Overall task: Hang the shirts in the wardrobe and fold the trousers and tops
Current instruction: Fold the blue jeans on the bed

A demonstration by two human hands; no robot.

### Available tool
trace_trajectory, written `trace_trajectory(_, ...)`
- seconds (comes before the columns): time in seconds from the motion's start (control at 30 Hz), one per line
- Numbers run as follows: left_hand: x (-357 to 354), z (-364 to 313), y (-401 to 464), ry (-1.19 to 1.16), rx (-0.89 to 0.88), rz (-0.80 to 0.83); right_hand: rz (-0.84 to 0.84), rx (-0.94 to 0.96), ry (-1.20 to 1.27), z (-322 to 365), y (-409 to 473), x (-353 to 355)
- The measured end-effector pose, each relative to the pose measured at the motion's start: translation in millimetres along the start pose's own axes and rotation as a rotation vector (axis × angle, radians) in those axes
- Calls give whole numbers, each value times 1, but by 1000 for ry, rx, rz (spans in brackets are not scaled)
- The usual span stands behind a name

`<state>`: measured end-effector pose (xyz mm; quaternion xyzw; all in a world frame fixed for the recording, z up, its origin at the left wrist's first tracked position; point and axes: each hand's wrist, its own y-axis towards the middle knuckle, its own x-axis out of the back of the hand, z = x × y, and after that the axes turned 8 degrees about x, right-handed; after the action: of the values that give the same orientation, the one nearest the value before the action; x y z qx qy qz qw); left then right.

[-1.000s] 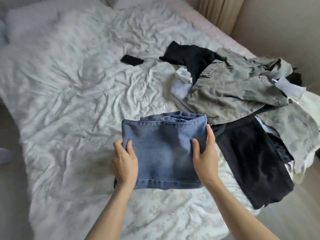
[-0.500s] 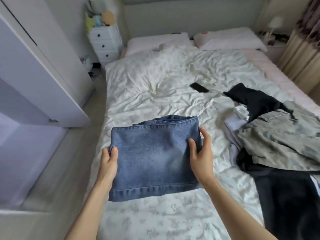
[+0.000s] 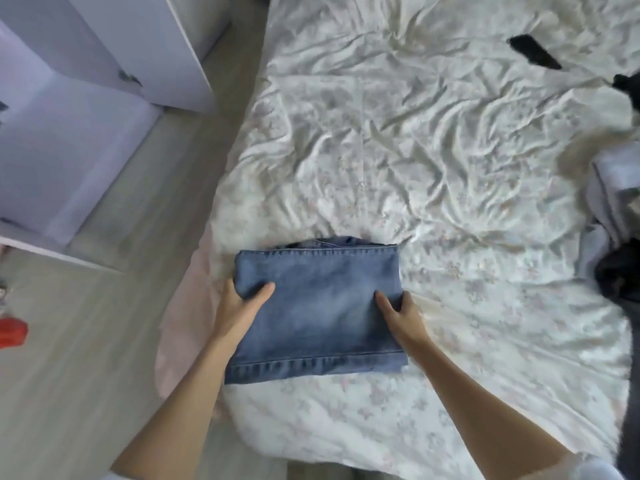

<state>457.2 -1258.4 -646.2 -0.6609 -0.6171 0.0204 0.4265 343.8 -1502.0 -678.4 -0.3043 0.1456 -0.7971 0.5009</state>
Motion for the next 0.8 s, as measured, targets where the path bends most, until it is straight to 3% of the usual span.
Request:
trace_trajectory(0.17, 7, 0, 10, -93, 105, 162, 97, -146, 294, 7, -2, -6)
trace_trajectory(0.3, 2, -1, 5, -67, 26, 208, 112, -143, 350, 22, -9, -4)
trace_trajectory(0.43, 0, -15, -27, -68, -83, -61, 45, 106, 209, 52, -27, -7)
trace_trajectory(0.57, 3, -56, -87, -23, -216, -369, -111, 452, -134, 110, -67, -21)
trace_trajectory(0.7, 42, -131, -129, -145, -523, -547, -223, 666, -89, 188, -98, -11)
trace_trajectory(0.8, 86, -174, -156, -186, -627, -633, -257, 786, -55, 250, -126, -4)
